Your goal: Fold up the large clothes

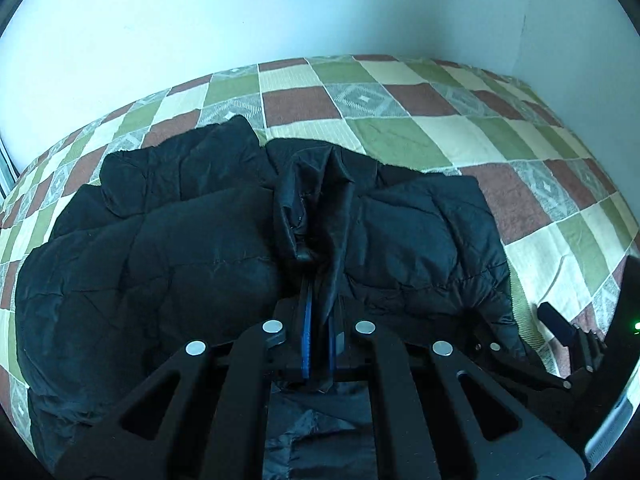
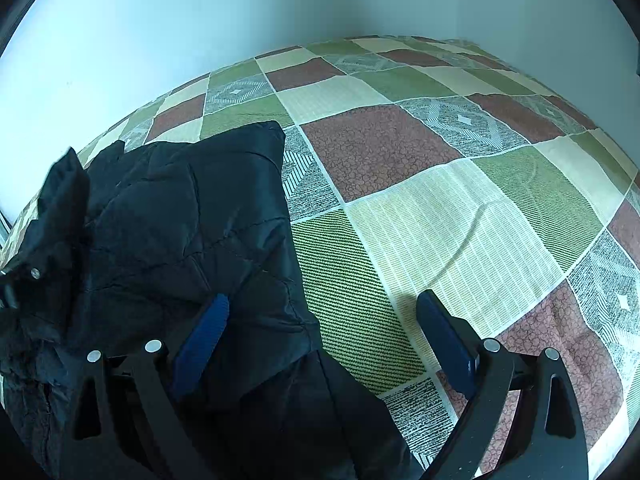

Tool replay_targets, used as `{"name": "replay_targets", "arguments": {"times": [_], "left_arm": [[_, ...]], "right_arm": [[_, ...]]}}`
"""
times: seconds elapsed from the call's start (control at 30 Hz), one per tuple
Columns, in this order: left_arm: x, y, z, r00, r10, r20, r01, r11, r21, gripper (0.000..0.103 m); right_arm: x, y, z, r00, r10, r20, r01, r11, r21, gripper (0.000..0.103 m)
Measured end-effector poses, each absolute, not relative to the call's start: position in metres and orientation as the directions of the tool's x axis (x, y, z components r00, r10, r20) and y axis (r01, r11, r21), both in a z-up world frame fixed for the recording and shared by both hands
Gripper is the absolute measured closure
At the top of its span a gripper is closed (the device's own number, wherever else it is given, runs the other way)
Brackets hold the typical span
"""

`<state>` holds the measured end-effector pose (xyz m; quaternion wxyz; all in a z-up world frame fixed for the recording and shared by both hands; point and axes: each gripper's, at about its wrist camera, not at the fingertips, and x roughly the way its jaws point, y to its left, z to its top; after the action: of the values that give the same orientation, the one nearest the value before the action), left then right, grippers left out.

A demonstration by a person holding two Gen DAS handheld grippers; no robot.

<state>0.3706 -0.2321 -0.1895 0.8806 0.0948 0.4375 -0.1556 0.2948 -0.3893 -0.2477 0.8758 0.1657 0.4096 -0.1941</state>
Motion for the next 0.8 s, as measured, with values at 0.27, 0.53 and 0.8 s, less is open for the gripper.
{"name": "replay_targets", "arguments": {"times": [0.27, 0.53, 0.8], "left_arm": [[0.371, -0.235, -0.206, 0.563, -0.178, -0.807, 0.353, 0.935, 0.040, 0.097], [0.370, -0.236, -0.208, 0.558, -0.180, -0.810, 0.350, 0.936, 0.033, 0.085], [0.338, -0.201, -0.167, 0.593, -0.215, -0.776, 0.343, 0.939, 0.002, 0.044]], "right_arm": [[0.295, -0.389, -0.247, 0.589, -0.204, -0.782, 0.476, 0.870, 0.131, 0.010], [0.295, -0.389, -0.247, 0.589, -0.205, -0.781, 0.476, 0.870, 0.131, 0.010], [0.295, -0.389, -0.247, 0.590, -0.204, -0.782, 0.476, 0.869, 0.133, 0.010]]}}
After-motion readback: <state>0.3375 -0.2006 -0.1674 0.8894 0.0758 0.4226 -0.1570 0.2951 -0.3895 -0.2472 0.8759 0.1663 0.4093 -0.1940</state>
